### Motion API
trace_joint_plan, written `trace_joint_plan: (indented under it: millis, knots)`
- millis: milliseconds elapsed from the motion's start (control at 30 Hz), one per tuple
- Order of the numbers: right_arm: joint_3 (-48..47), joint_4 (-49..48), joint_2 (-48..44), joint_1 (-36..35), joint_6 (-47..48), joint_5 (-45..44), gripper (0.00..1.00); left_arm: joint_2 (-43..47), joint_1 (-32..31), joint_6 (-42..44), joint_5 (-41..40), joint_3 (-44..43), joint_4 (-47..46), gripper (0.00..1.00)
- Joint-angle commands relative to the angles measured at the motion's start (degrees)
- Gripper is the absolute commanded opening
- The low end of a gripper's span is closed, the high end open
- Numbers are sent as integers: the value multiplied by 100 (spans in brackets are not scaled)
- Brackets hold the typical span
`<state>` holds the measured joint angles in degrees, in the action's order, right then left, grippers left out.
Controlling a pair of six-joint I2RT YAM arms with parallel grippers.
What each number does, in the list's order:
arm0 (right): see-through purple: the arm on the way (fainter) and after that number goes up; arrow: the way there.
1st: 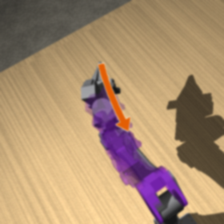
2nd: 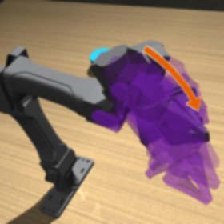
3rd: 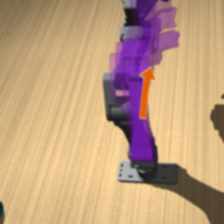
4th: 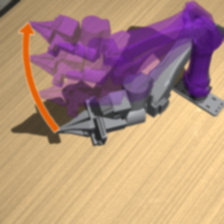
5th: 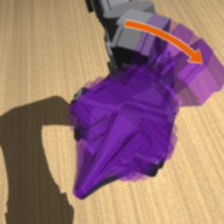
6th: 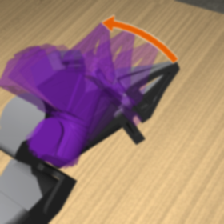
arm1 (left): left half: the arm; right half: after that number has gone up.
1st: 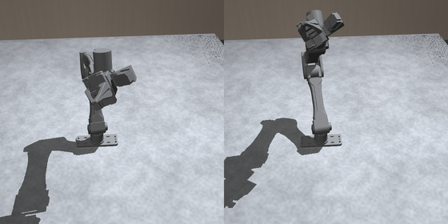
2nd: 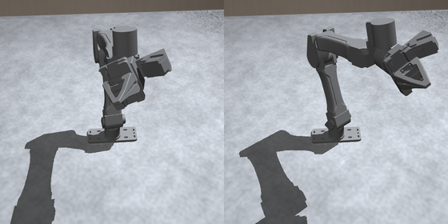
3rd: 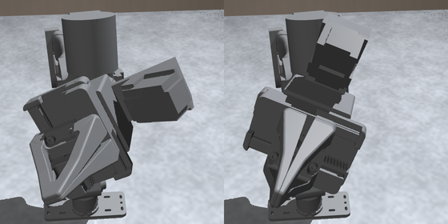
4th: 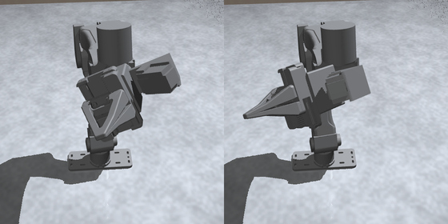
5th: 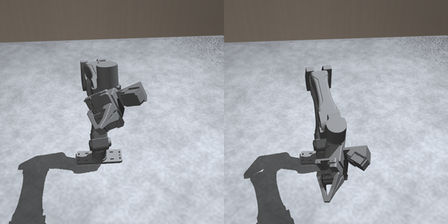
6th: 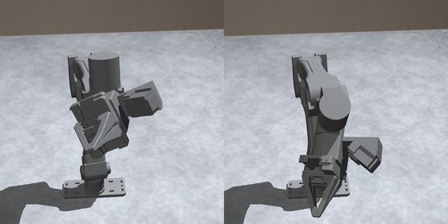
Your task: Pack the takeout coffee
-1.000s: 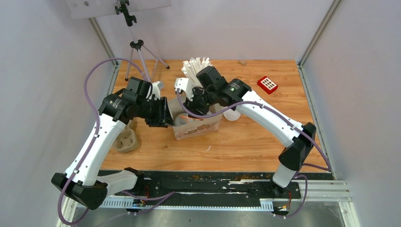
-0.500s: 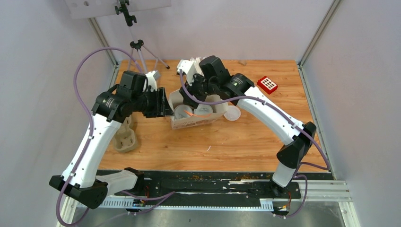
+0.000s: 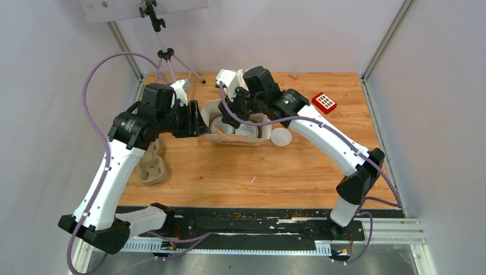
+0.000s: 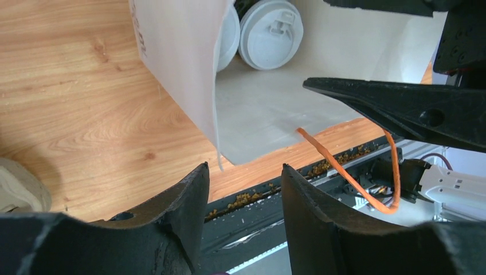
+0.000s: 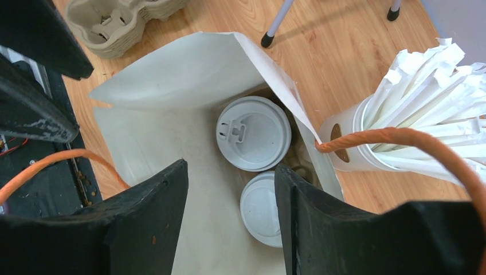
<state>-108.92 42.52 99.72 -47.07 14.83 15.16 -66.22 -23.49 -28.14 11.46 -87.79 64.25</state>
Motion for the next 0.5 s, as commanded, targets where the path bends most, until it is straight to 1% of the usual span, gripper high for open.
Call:
trace_joint_plan:
  millis: [0, 233, 333, 467]
  knots:
    - [112, -211, -500, 7, -24, 173, 56, 153, 37, 77, -144, -75, -310, 58]
    - [330, -112, -702, 5, -330, 462, 54, 168, 37, 153, -235, -141, -190, 62]
    - [499, -146, -787, 1, -545, 570, 54, 202, 37, 100, 8, 0, -253, 62]
    - [760, -289, -868, -4, -789, 739, 54, 361, 37, -131, 409, 402, -512, 63]
